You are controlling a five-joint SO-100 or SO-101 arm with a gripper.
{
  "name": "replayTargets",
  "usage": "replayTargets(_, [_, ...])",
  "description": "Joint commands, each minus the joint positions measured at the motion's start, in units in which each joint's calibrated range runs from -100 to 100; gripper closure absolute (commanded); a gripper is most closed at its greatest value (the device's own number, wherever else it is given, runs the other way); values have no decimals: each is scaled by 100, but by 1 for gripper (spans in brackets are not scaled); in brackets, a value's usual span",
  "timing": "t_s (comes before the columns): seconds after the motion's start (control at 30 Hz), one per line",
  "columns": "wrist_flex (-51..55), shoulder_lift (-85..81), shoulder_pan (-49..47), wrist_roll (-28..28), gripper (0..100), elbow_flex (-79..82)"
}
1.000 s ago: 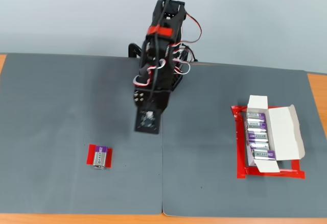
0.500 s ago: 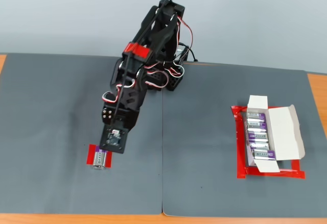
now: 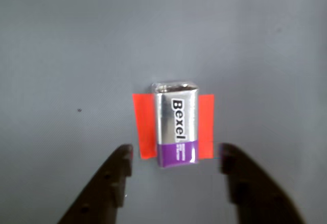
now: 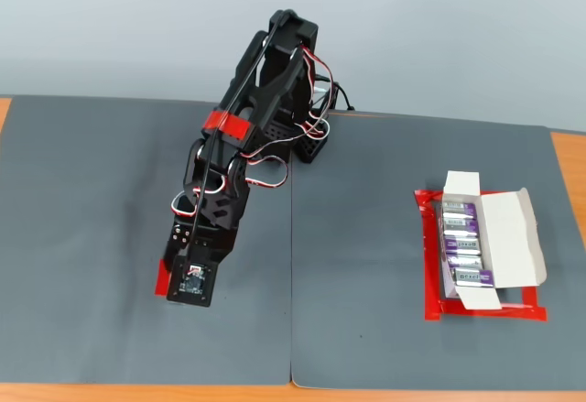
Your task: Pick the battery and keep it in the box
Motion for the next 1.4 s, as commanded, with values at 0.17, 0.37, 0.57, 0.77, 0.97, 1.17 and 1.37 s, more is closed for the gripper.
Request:
replayTargets(0.17, [13, 200, 3, 3, 65, -216])
replayTargets(0.37, [-65, 522, -5, -13, 64, -225])
replayTargets(0.57, [-65, 683, -49, -13, 64, -234])
replayTargets(0.77, [-65, 827, -27, -13, 64, -243])
replayTargets(0.97, [-65, 963, 3, -13, 64, -297])
replayTargets(1.17, [-74, 1039, 10, -18, 64, -306])
replayTargets(1.37, [-83, 1073, 18, -18, 64, -306])
